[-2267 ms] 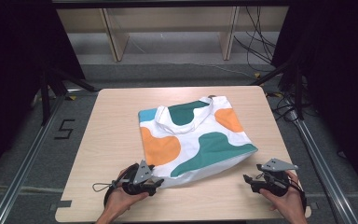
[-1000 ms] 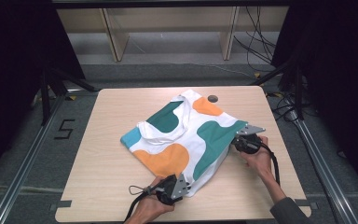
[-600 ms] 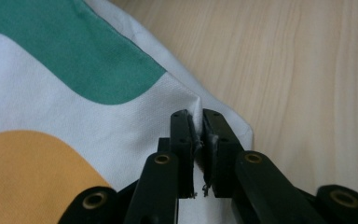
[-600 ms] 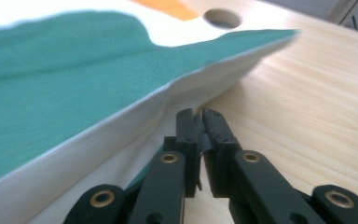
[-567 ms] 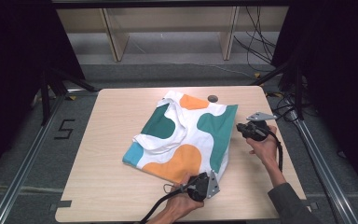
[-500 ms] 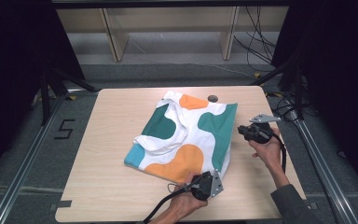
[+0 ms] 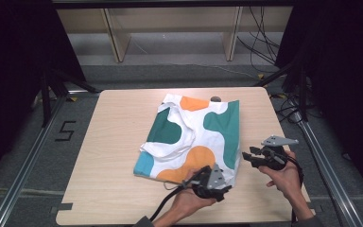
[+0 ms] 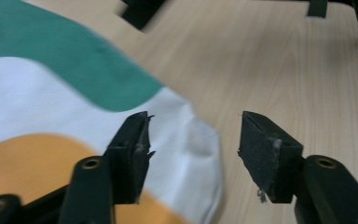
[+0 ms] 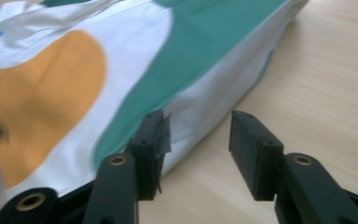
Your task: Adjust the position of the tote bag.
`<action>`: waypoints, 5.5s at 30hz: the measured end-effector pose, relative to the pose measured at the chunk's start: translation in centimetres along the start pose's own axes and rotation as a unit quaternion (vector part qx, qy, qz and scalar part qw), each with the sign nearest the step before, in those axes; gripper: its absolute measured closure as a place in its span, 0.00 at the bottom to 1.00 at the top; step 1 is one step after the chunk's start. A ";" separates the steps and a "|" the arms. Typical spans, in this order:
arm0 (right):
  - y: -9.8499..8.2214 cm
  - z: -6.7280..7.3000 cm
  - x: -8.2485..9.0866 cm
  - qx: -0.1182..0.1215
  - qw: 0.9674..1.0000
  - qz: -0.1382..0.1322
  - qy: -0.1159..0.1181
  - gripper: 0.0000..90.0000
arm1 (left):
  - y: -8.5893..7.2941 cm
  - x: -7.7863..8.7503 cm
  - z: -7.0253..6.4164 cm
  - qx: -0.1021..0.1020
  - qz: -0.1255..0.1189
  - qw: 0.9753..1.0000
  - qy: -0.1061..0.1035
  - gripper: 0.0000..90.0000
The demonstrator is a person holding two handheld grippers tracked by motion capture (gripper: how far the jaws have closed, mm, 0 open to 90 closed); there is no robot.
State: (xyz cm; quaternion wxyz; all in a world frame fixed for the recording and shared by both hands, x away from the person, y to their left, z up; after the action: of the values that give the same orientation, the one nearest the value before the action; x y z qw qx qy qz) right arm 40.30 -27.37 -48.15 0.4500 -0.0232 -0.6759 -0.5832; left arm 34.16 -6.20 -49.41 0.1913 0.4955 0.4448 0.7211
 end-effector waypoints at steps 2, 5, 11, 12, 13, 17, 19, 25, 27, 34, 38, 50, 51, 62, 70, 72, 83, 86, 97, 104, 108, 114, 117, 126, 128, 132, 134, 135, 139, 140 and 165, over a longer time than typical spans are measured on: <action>-0.2 1.0 0.1 0.001 1.000 0.001 0.010 0.58 | -0.5 1.9 1.5 0.001 -0.005 1.000 0.024 0.43; -0.8 2.4 0.1 0.011 1.000 0.014 0.021 0.54 | -2.0 4.6 4.1 0.027 -0.003 0.998 0.060 0.41; -1.9 4.5 -1.2 0.004 0.998 0.039 0.047 0.51 | -5.4 8.0 7.5 0.073 0.011 0.990 0.116 0.38; -2.2 5.0 -1.9 0.005 0.997 0.047 0.056 0.51 | -6.9 9.1 8.5 0.084 0.020 0.987 0.137 0.37; -2.3 5.3 -2.1 0.006 0.997 0.060 0.054 0.51 | -7.5 9.6 9.0 0.082 0.024 0.986 0.144 0.36; -3.0 6.0 -3.6 0.036 0.996 0.080 0.033 0.68 | -9.7 11.3 11.0 0.126 0.028 0.975 0.181 0.33; -3.0 5.9 -3.6 0.040 0.995 0.090 0.032 0.76 | -10.0 11.5 11.4 0.140 0.019 0.972 0.185 0.32; -3.0 4.5 -3.3 0.079 0.993 0.068 0.053 0.97 | -12.0 13.5 13.4 0.179 0.027 0.962 0.202 0.31; -3.0 4.1 -3.1 0.095 0.992 0.072 0.043 0.98 | -12.2 13.8 13.5 0.172 0.041 0.963 0.204 0.30; -2.9 1.7 -2.6 0.099 0.992 0.073 0.015 0.99 | -14.0 12.9 12.2 0.260 0.060 0.957 0.118 0.31; -2.7 1.0 -2.5 0.100 0.992 0.072 0.005 0.99 | -13.7 11.8 11.6 0.246 0.063 0.962 0.100 0.42; -2.3 0.0 -2.9 0.115 0.990 0.081 -0.015 0.99 | -13.0 10.0 8.8 0.219 0.073 0.972 0.046 0.79; -2.3 0.0 -2.9 0.115 0.990 0.081 -0.015 0.99 | -13.0 10.0 8.8 0.219 0.073 0.972 0.046 0.81; 0.2 -5.2 -5.7 0.120 0.987 0.079 -0.074 0.99 | -9.1 5.8 1.1 0.149 0.064 0.986 -0.027 0.83; 2.1 -6.7 -8.2 0.134 0.982 0.078 -0.105 0.99 | -6.6 2.7 -1.4 0.127 0.054 0.989 -0.049 0.81; 2.7 -7.2 -8.9 0.134 0.981 0.063 -0.125 0.96 | -5.2 0.9 -2.2 0.119 0.053 0.990 -0.059 0.80; 3.9 -6.7 -4.4 0.062 0.990 0.015 -0.122 0.60 | -4.0 1.4 -2.3 0.126 0.043 0.983 -0.124 0.44; 3.2 -4.4 -3.3 0.070 0.994 0.031 -0.079 0.54 | -4.6 3.4 -0.8 0.127 0.040 0.985 -0.107 0.40; 0.3 3.8 -1.4 0.116 0.991 0.056 0.021 0.41 | -10.1 9.9 7.7 0.150 0.047 0.985 0.073 0.32; -1.4 8.5 -0.6 0.132 0.988 0.058 0.060 0.39 | -12.8 11.7 10.4 0.200 0.053 0.970 0.128 0.30; -2.3 10.3 -0.6 0.134 0.987 0.059 0.066 0.39 | -13.6 12.5 11.3 0.202 0.065 0.967 0.141 0.29; -3.3 12.3 -1.6 0.169 0.980 0.075 0.079 0.38 | -13.9 12.6 11.5 0.196 0.075 0.967 0.147 0.29; -4.1 12.9 -2.3 0.185 0.976 0.097 0.061 0.39 | -13.9 12.6 11.5 0.201 0.073 0.965 0.152 0.28; -5.1 12.2 -1.4 0.233 0.964 0.125 0.038 0.69 | -14.6 13.5 12.7 0.204 0.084 0.958 0.182 0.28; -5.6 11.7 -0.8 0.226 0.965 0.131 0.024 0.73 | -14.8 14.0 13.0 0.199 0.092 0.958 0.187 0.28; -6.0 10.2 0.2 0.234 0.962 0.142 0.016 0.80 | -14.9 14.1 13.2 0.199 0.093 0.957 0.192 0.28; -6.2 9.2 0.7 0.225 0.964 0.144 0.005 0.81 | -14.8 13.8 13.2 0.204 0.084 0.955 0.201 0.28; -6.2 9.2 0.7 0.225 0.964 0.144 0.005 0.81 | -14.8 13.8 13.2 0.204 0.084 0.955 0.201 0.28; -6.4 6.3 1.8 0.209 0.970 0.123 -0.025 0.84 | -14.9 13.6 13.3 0.188 0.102 0.956 0.201 0.28; -6.4 5.6 2.0 0.208 0.970 0.120 -0.025 0.84 | -14.9 13.2 13.2 0.190 0.104 0.955 0.200 0.28; -7.5 3.3 2.6 0.165 0.976 0.133 -0.051 0.60 | -12.6 8.2 13.7 0.073 0.120 0.966 0.219 0.73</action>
State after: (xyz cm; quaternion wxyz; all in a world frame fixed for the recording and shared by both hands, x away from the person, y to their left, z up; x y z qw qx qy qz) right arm 32.65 -28.33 -51.96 0.4858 -0.0681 -0.7759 -0.3968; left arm 40.62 12.61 -53.88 -0.0355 0.3877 0.4642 0.7956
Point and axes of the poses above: each handheld gripper's, and its own axes: x roughly backward along the jaws, y roughly out of its top, z roughly to its left, the point moved 4 cm from there along -x, roughly forward along the jaws, and after that the axes turned 2 degrees about x, right-handed, at the moved point
